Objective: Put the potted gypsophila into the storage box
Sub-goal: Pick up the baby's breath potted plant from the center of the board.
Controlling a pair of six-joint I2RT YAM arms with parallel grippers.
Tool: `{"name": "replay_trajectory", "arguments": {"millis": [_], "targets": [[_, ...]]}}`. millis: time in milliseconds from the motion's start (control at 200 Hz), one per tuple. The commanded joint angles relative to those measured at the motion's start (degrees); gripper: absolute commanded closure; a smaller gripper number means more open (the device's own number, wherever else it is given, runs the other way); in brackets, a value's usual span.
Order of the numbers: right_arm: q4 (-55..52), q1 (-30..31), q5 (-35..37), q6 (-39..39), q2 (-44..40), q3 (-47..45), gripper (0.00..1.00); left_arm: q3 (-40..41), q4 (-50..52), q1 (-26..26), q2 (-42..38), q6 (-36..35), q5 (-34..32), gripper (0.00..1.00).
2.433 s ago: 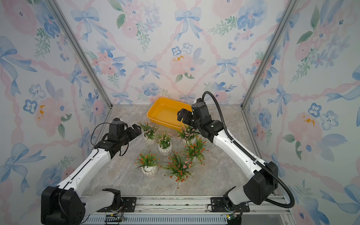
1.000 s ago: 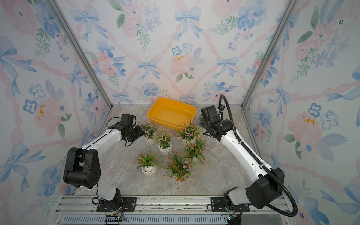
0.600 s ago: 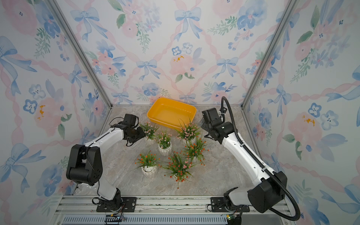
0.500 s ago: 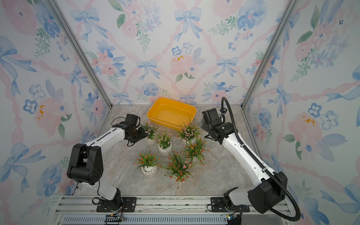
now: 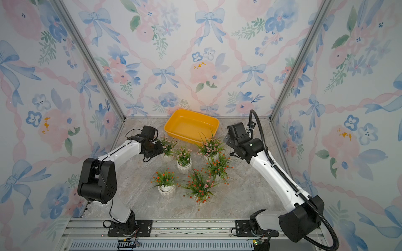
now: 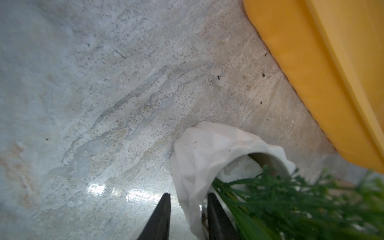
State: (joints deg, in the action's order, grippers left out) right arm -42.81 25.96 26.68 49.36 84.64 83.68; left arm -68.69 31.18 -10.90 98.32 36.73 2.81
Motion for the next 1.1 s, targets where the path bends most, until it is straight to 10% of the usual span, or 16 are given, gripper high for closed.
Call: {"name": "replay_trajectory", "arguments": {"millis": [0,520,1095], "targets": [[-1.92,-0.51,1.54,0.64,1.01,-0.27,0.03,-1.26,2.52,-0.33,2.24,-1.13,-0.47,0.76],[-2.48,-0.7,2.9,2.12,-0.33,-1.63,0.03,-4.62,7.26,-1.5,5.5,-5.57,-6.62,1.0],[-3.91,-0.22,3.04,1.64,0.13,-1.24,0.03,-9.38,8.19,-1.74,1.65,-5.26,-6.72,1.0]]}}
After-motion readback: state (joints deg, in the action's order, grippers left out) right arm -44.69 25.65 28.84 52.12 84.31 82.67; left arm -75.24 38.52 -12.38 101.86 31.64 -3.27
